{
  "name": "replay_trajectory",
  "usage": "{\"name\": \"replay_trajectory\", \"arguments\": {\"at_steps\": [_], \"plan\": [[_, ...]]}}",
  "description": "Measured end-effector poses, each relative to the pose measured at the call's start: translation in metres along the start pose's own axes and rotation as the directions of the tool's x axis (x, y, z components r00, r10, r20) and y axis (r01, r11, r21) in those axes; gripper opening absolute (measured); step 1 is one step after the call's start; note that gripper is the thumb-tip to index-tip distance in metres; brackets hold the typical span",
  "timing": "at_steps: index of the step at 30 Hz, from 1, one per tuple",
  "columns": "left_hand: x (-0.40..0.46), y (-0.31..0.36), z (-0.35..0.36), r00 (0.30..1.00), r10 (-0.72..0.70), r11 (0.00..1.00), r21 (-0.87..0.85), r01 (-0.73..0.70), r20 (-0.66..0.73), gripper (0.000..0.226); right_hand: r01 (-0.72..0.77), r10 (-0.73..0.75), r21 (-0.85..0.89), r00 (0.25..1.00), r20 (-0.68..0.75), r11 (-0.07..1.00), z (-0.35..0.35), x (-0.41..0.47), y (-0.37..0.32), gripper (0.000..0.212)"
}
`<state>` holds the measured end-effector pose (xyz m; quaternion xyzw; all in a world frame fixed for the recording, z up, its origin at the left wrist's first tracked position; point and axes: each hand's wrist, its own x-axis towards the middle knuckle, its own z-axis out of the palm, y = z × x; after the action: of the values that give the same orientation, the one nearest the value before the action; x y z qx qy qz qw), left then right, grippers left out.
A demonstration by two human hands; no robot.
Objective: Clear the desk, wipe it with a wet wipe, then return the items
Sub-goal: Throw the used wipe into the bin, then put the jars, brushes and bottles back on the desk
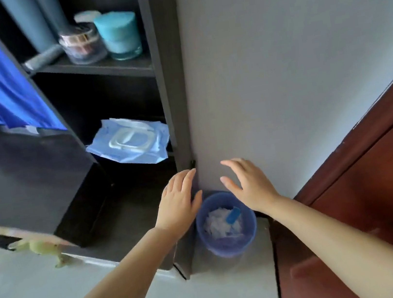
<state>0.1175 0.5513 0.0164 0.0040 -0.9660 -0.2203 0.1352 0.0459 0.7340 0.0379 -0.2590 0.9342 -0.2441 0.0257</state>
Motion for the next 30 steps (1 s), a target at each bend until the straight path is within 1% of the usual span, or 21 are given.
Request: {"name": "replay_trajectory", "arguments": {"at_steps": [3, 5, 7, 9, 13, 17, 20, 23, 27, 30], "plan": [[-0.012, -0.025, -0.048, 0.998, 0.004, 0.998, 0.065, 0.000, -0.070, 0.058, 0.105, -0.107, -0.048, 0.994, -0.032, 0.993, -0.014, 0.007, -0.037, 0.061], [-0.018, -0.045, -0.079, 0.994, -0.006, 0.995, 0.096, 0.016, -0.107, 0.058, 0.144, -0.149, -0.073, 0.987, -0.057, 0.987, -0.018, 0.014, -0.067, 0.064], [-0.023, -0.067, -0.110, 0.989, -0.017, 0.994, 0.105, 0.033, -0.144, 0.052, 0.169, -0.175, -0.080, 0.981, -0.080, 0.982, -0.018, 0.019, -0.100, 0.066], [-0.025, -0.087, -0.142, 0.986, -0.008, 0.994, 0.104, 0.025, -0.167, 0.049, 0.172, -0.179, -0.065, 0.977, -0.117, 0.983, -0.016, 0.024, -0.135, 0.065], [-0.025, -0.122, -0.200, 0.980, 0.063, 0.993, 0.109, -0.043, -0.187, 0.048, 0.142, -0.139, -0.001, 0.967, -0.212, 0.990, -0.010, 0.034, -0.202, 0.049], [-0.014, -0.146, -0.237, 0.972, 0.136, 0.987, 0.112, -0.117, -0.191, 0.049, 0.110, -0.096, 0.030, 0.948, -0.304, 0.993, -0.012, 0.042, -0.247, 0.043], [0.005, -0.149, -0.251, 0.966, 0.187, 0.981, 0.087, -0.174, -0.180, 0.050, 0.087, -0.063, 0.053, 0.932, -0.357, 0.995, -0.020, 0.048, -0.262, 0.042], [0.036, -0.138, -0.260, 0.954, 0.222, 0.975, 0.062, -0.214, -0.203, 0.050, 0.069, -0.031, 0.074, 0.905, -0.423, 0.995, -0.035, 0.060, -0.263, 0.040], [0.094, -0.117, -0.273, 0.940, 0.280, 0.957, 0.129, -0.258, -0.194, 0.052, 0.035, 0.010, 0.078, 0.853, -0.521, 0.996, -0.061, 0.096, -0.263, 0.038], [0.135, -0.108, -0.277, 0.948, 0.267, 0.956, 0.168, -0.239, -0.171, 0.056, 0.028, 0.012, 0.065, 0.833, -0.552, 0.998, -0.073, 0.133, -0.265, 0.043]]}}
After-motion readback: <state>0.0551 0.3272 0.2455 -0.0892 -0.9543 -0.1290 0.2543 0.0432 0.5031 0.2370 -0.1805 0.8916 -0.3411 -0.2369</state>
